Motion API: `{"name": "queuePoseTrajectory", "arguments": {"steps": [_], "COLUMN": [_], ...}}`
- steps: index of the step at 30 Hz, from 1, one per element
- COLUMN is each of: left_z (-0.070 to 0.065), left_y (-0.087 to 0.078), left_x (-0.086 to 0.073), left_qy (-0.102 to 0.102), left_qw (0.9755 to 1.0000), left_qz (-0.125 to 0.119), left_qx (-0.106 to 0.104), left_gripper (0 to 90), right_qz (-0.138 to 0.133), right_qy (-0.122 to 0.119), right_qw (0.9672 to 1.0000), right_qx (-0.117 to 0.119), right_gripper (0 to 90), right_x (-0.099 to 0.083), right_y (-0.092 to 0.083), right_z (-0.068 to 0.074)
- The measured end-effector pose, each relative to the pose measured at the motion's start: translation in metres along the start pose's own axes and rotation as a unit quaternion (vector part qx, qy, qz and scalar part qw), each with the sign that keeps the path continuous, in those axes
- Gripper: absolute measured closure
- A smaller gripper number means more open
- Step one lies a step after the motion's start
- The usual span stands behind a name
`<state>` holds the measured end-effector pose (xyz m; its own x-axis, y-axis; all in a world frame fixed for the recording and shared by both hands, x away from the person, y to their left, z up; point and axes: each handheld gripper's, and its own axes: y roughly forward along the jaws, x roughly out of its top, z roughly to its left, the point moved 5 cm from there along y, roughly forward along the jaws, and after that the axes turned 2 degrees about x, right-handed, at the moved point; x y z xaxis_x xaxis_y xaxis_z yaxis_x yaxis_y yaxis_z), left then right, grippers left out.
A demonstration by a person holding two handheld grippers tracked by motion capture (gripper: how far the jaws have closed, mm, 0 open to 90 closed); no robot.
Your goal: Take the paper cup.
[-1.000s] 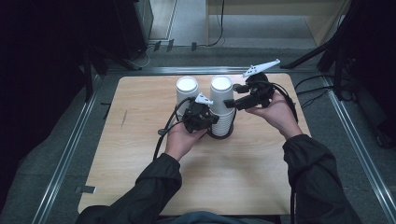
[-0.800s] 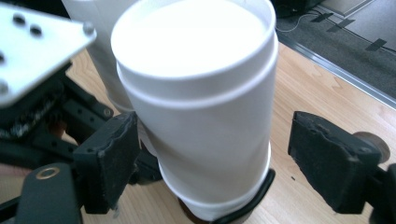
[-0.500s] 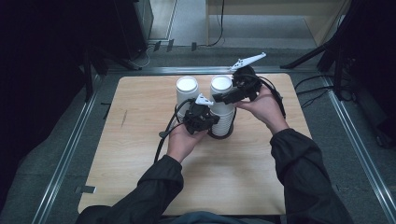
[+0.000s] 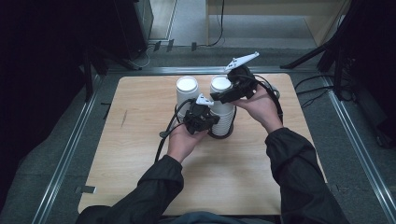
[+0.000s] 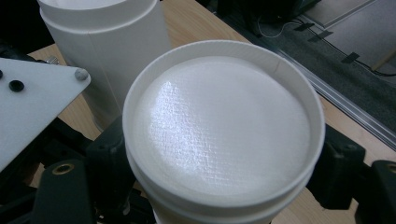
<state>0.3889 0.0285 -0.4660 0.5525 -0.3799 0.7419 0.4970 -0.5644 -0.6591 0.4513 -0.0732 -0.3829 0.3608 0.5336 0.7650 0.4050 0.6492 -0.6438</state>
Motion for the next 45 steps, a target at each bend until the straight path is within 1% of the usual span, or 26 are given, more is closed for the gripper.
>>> {"name": "queuePoseTrajectory", "arguments": {"steps": [8,13,14,17,20,21,22,23,24,25,26,27,29,34,35,36,38,39,40,41,42,44,45], "left_z": [0.0,0.0,0.0,0.001,0.001,0.001,0.001,0.001,0.001,0.001,0.001,0.001,0.002,0.003,0.003,0.003,0.003,0.003,0.003,0.003,0.003,0.002,0.002], "left_y": [0.0,0.0,0.0,0.0,0.0,-0.001,-0.001,-0.001,-0.001,-0.001,-0.002,-0.002,-0.002,-0.003,-0.002,-0.002,-0.002,-0.002,-0.001,-0.002,-0.002,-0.002,-0.002], "left_x": [0.0,0.0,0.0,0.0,0.0,0.001,0.001,0.001,0.001,0.001,0.002,0.002,0.001,0.0,0.0,0.0,0.0,0.0,-0.001,-0.001,0.0,0.0,0.0], "left_qy": [-0.001,0.001,0.001,-0.001,0.0,0.0,0.0,-0.001,-0.001,0.001,0.001,0.0,-0.004,-0.002,-0.001,-0.001,0.001,0.001,0.002,0.004,0.001,-0.001,-0.001], "left_qw": [1.0,1.0,1.0,1.0,1.0,1.0,1.0,1.0,1.0,1.0,1.0,1.0,1.0,1.0,1.0,1.0,0.9999,0.9999,0.9998,0.9998,0.9997,0.9995,0.9995], "left_qz": [0.002,0.003,0.003,0.001,-0.002,-0.003,-0.003,-0.005,-0.005,-0.005,-0.006,-0.007,-0.002,0.003,0.004,0.004,0.009,0.009,0.012,0.014,0.012,0.013,0.013], "left_qx": [-0.003,-0.004,-0.004,-0.002,0.0,0.0,0.0,0.0,0.0,-0.001,0.0,0.0,-0.005,-0.006,-0.006,-0.006,-0.014,-0.014,-0.016,-0.016,-0.02,-0.028,-0.028], "left_gripper": [90.0,90.0,89.9,89.9,89.6,89.5,89.4,89.2,88.5,88.5,88.3,88.1,87.3,86.6,86.2,86.1,85.0,84.3,84.3,84.3,83.8,82.8,81.9], "right_qz": [0.012,0.018,0.019,0.018,0.017,-0.011,-0.011,-0.035,-0.036,-0.036,-0.031,-0.026,-0.023,-0.031,-0.03,-0.029,-0.026,-0.026,-0.029,-0.029,-0.031,-0.029,-0.03], "right_qy": [-0.004,-0.011,-0.014,-0.018,-0.015,-0.008,-0.008,0.004,0.002,0.002,-0.008,-0.015,-0.018,-0.007,-0.009,-0.008,-0.011,-0.011,-0.012,-0.012,-0.012,-0.009,-0.01], "right_qw": [0.9999,0.9997,0.9996,0.9995,0.9996,0.9998,0.9998,0.9993,0.9993,0.9993,0.9993,0.9993,0.9993,0.9995,0.9995,0.9995,0.9996,0.9996,0.9995,0.9995,0.9994,0.9995,0.9994], "right_qx": [-0.008,-0.01,-0.014,-0.016,-0.016,-0.015,-0.015,-0.013,-0.011,-0.011,-0.019,-0.022,-0.023,-0.005,-0.005,-0.002,-0.002,-0.002,0.0,0.0,0.001,0.011,0.014], "right_gripper": [23.3,23.4,23.6,23.8,24.4,25.4,25.4,25.5,25.5,25.5,25.4,25.3,25.2,25.1,25.1,25.0,25.0,25.0,25.0,25.0,25.0,25.0,24.9], "right_x": [0.002,0.004,0.005,0.006,0.007,0.013,0.013,0.022,0.026,0.026,0.03,0.033,0.038,0.048,0.051,0.052,0.053,0.053,0.054,0.054,0.054,0.054,0.054], "right_y": [0.0,-0.001,-0.001,-0.001,-0.002,-0.009,-0.009,-0.019,-0.023,-0.023,-0.026,-0.029,-0.035,-0.051,-0.058,-0.06,-0.066,-0.066,-0.072,-0.072,-0.075,-0.083,-0.087], "right_z": [0.001,0.002,0.003,0.003,0.004,0.004,0.004,0.002,0.002,0.002,0.002,0.003,0.003,0.004,0.006,0.007,0.008,0.008,0.009,0.009,0.009,0.011,0.011]}}
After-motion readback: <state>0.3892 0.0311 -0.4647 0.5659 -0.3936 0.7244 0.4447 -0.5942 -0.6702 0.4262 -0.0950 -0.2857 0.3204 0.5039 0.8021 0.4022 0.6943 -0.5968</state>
